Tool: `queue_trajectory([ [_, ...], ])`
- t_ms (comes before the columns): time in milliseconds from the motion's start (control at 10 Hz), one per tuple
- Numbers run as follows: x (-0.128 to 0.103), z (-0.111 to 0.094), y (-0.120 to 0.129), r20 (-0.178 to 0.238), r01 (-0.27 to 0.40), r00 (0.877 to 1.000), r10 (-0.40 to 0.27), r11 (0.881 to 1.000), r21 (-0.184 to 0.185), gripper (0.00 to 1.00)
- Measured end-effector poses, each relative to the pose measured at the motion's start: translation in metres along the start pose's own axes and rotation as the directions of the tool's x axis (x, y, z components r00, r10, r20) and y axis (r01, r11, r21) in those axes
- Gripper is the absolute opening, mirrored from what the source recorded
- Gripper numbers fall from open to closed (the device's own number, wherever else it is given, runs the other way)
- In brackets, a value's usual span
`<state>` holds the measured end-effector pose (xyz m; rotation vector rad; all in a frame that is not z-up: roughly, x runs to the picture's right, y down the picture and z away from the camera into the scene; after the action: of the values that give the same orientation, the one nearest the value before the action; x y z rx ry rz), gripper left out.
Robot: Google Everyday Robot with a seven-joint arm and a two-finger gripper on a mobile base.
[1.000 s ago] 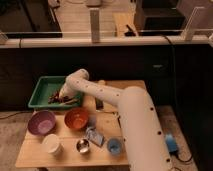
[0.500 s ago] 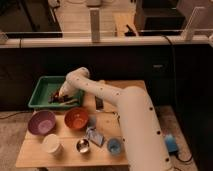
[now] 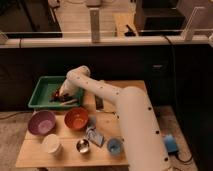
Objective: Place grapes in paper cup
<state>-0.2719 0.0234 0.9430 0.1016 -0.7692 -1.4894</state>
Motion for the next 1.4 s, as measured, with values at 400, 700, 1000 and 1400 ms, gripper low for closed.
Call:
queue_trajectory([
  [400,0.006,-0.003,-0.01,-0.003,-0.008,1.0,0.008,0.999,0.031,0.41],
  [700,0.005,-0.015,-0.03,0.015,-0.022,1.0,0.02,0.994,0.108,0.17],
  [1000,-0.006,-0.029,-0.061,0.052,0.0,0.999,-0.009,0.987,0.16,0.0],
  [1400,-0.036,-0.071,-0.094,0.125,0.075,0.986,-0.109,0.964,0.255,0.0],
])
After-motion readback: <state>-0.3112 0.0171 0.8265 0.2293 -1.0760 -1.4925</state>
